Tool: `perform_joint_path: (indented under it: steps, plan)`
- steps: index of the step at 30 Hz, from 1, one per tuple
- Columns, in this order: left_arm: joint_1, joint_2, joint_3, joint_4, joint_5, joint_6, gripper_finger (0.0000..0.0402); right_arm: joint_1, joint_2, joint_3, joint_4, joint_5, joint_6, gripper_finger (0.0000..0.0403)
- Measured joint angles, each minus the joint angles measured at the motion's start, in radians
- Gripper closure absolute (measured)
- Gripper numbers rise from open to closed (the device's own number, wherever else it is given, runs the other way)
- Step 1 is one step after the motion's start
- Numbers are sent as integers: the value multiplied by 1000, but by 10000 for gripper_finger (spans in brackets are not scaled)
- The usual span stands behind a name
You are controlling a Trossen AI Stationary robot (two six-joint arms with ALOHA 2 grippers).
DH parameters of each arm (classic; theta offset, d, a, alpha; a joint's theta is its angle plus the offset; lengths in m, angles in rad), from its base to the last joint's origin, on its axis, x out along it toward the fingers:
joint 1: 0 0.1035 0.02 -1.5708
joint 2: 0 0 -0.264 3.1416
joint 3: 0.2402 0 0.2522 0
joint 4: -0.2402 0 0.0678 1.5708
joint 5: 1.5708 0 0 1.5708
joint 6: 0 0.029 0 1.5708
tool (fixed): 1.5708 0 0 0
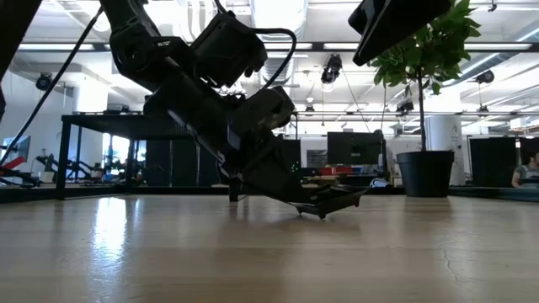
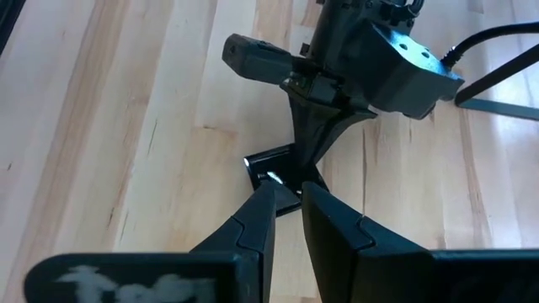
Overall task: Pick & Place Mini shaped plates
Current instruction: Stack the square plate on top of the stacked square plate on the shelf
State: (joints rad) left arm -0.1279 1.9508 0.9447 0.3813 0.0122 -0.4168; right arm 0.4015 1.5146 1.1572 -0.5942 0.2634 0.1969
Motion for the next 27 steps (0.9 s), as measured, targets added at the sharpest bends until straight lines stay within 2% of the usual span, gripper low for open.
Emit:
perform_joint_path:
  steps: [16,23,27]
  plan:
    - [1,-155,0,-136,9,4,401,2,0,0,0,-1,6,346]
    - [1,-270,-1,-235,-24,4,401,2,0,0,-1,-2,-15,346]
    - [1,-356,-1,-329,-94,4,401,2,0,0,-2,-2,-24,346]
